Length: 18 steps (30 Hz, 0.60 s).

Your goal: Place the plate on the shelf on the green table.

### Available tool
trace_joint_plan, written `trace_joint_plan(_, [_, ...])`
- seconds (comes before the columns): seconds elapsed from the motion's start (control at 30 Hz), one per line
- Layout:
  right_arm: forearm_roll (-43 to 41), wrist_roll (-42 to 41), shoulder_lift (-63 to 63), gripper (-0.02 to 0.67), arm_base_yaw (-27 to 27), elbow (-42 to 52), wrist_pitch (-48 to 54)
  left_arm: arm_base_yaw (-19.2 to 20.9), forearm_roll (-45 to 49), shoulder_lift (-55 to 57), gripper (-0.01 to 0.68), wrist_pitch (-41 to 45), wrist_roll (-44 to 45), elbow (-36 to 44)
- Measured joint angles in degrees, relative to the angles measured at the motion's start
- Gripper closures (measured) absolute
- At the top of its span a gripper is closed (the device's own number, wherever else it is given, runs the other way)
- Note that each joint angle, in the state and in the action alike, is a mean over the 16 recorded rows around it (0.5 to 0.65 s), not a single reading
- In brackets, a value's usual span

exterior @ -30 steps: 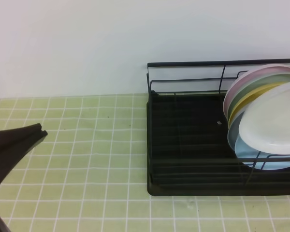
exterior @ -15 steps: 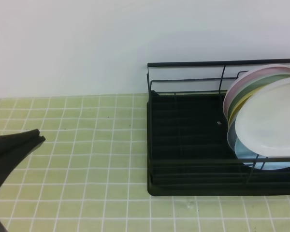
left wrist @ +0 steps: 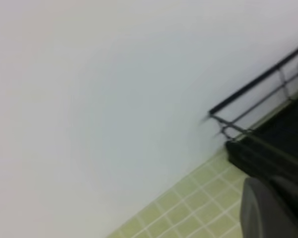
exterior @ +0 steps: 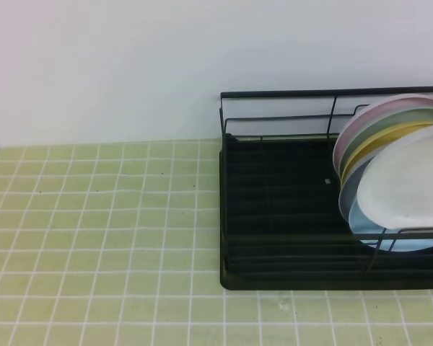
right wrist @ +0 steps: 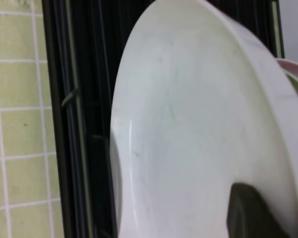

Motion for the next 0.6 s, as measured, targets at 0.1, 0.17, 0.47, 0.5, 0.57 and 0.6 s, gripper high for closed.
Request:
trace_joint_plan(0.1, [-0.1,0.5,0.5,0.65,0.0,0.0,0.7,5.0,-1.6,-1.8,0.673,-0.2,0.0,0.0])
trace_joint_plan(0.17, [-0.1,1.0,0.8,0.645,0.0,0.0,1.0,8.4,-2.4,-3.2,0.673,-0.1,0.0,0.0])
trace_joint_plan(0.47, [-1.0,3.8,2.4,0.497,0.0,0.0,1.5,21.8,-4.2,-13.7,0.673,0.6,-0.3,2.3])
trace_joint_plan(0.5, [-1.0,4.1,2.5,0.474,0.0,0.0,1.4,22.8,-4.3,-15.2,0.673,0.7,-0.5,3.1])
trace_joint_plan(0.57, [-0.9,4.7,2.7,0.427,0.0,0.0,1.3,24.5,-4.5,-18.4,0.673,0.6,-1.1,5.1])
trace_joint_plan(0.6, [-0.7,4.9,2.7,0.404,0.0,0.0,1.3,25.2,-4.6,-19.9,0.673,0.6,-1.4,6.3])
